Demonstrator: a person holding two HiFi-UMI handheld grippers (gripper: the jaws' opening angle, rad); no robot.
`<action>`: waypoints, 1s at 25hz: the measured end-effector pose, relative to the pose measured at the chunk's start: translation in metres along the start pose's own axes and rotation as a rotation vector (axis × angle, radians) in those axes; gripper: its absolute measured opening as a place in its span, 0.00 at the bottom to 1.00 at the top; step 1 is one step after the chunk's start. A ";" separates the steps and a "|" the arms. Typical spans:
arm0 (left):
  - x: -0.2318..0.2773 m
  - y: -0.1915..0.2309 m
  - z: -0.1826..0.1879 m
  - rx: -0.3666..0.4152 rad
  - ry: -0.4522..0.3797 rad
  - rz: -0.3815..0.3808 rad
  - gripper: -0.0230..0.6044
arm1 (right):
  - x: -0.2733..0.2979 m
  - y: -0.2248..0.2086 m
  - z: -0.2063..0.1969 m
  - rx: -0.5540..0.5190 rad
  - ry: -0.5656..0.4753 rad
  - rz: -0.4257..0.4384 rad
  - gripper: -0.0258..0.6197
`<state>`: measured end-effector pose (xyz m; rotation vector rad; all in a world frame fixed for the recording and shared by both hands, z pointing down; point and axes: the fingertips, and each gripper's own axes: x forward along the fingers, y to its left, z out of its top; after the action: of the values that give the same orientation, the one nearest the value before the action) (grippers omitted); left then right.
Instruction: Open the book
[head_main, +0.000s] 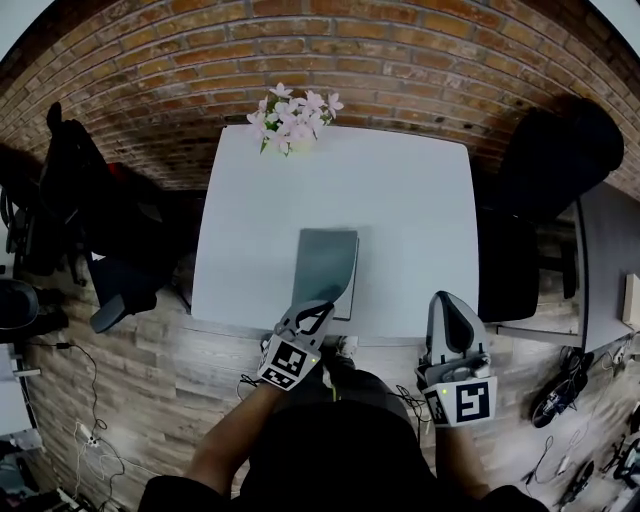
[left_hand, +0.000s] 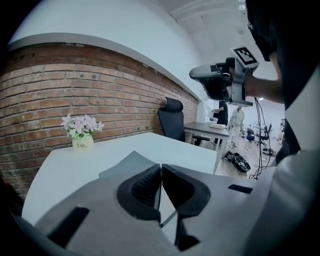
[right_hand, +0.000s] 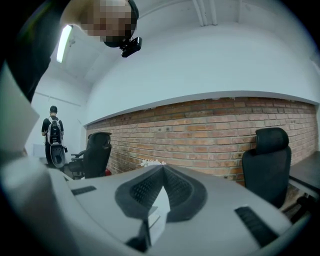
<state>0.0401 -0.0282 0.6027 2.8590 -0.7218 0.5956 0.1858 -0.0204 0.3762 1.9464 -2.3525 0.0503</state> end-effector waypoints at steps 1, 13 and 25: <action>-0.005 0.005 0.007 -0.005 -0.013 0.013 0.09 | 0.002 0.002 0.000 0.002 0.001 0.005 0.06; -0.066 0.061 0.016 -0.162 -0.110 0.214 0.09 | 0.028 0.022 0.000 -0.002 -0.006 0.077 0.06; -0.116 0.114 -0.012 -0.277 -0.101 0.406 0.09 | 0.054 0.036 -0.005 -0.009 0.015 0.139 0.06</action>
<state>-0.1125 -0.0762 0.5697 2.5133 -1.3063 0.3595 0.1404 -0.0660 0.3866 1.7698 -2.4699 0.0634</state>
